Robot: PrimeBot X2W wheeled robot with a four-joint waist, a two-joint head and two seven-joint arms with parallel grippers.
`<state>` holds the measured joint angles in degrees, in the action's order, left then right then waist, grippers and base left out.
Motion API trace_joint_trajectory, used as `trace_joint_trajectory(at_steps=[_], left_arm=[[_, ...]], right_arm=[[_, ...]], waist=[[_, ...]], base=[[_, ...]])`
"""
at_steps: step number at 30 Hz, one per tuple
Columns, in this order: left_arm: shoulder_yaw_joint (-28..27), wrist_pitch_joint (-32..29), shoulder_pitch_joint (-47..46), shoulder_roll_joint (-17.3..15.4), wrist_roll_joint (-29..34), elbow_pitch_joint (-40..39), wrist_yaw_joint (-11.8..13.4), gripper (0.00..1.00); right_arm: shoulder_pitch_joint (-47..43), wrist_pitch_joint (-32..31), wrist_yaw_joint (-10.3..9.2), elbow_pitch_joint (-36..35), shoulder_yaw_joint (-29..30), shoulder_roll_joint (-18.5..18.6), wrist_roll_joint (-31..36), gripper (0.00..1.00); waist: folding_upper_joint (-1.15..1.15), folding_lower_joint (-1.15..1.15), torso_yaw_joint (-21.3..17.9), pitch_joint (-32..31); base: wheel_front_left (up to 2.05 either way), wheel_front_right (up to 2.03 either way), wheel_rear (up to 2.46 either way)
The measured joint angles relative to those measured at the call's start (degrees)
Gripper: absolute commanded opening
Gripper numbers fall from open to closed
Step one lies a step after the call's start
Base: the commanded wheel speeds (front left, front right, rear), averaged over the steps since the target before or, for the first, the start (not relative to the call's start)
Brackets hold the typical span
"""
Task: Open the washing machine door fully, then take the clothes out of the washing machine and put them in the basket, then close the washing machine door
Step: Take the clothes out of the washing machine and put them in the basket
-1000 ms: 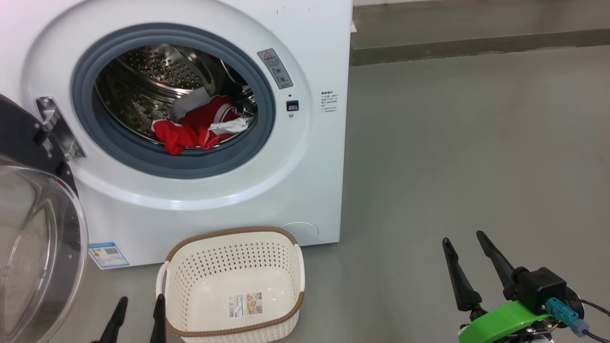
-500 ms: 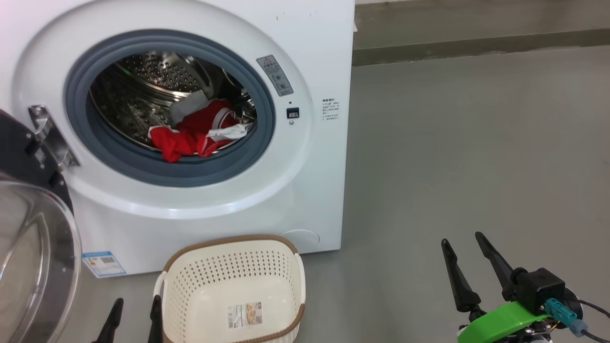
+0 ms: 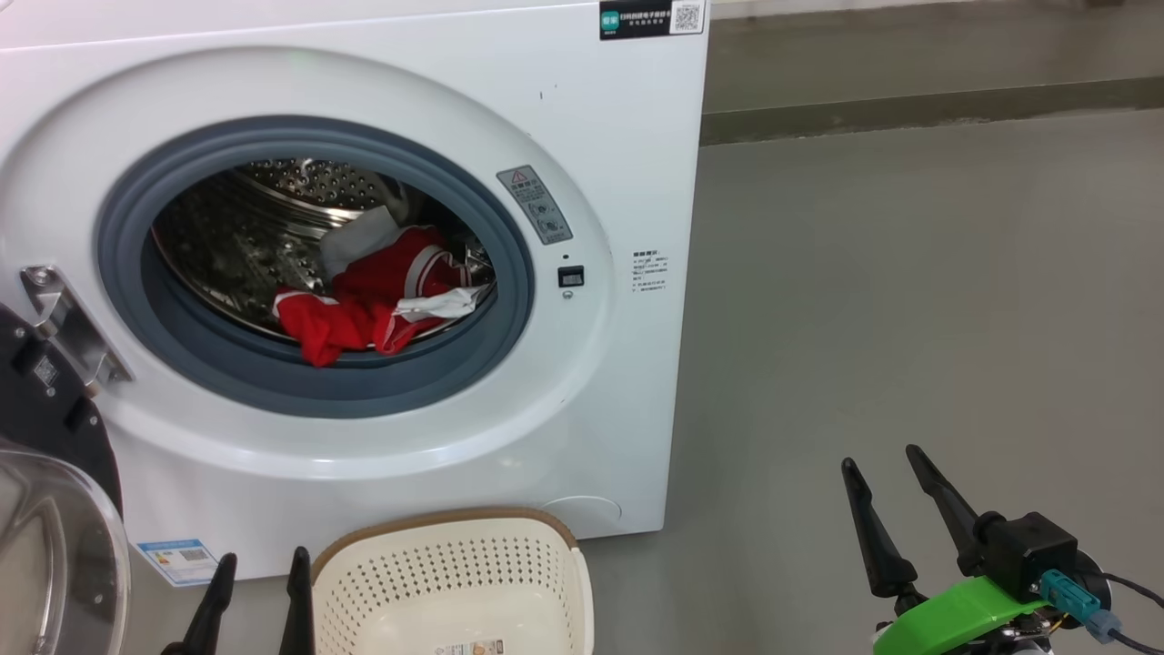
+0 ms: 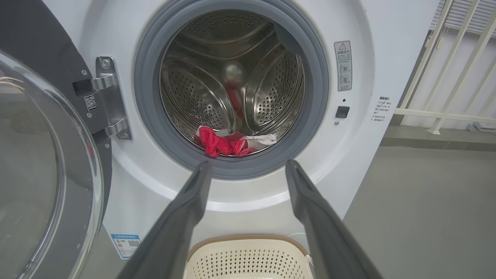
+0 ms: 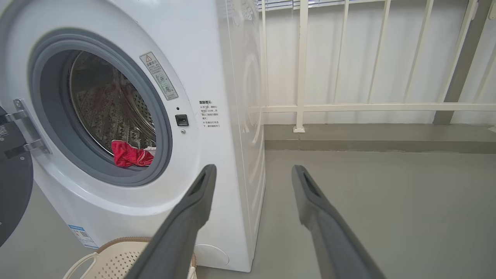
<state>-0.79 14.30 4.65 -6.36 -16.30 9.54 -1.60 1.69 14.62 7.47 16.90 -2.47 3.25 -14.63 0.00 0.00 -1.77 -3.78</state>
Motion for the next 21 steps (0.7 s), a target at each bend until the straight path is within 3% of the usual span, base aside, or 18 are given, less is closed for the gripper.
trace_joint_trajectory(at_steps=[21], left_arm=[[-2.0,0.0,0.0,0.6,1.2,0.5,-1.1,1.00]], right_arm=[[0.0,0.0,0.00,-0.1,-0.1,0.1,0.0,1.00]], waist=[[0.00,0.00,0.5,0.1]], base=[[0.02,-0.02,0.00]])
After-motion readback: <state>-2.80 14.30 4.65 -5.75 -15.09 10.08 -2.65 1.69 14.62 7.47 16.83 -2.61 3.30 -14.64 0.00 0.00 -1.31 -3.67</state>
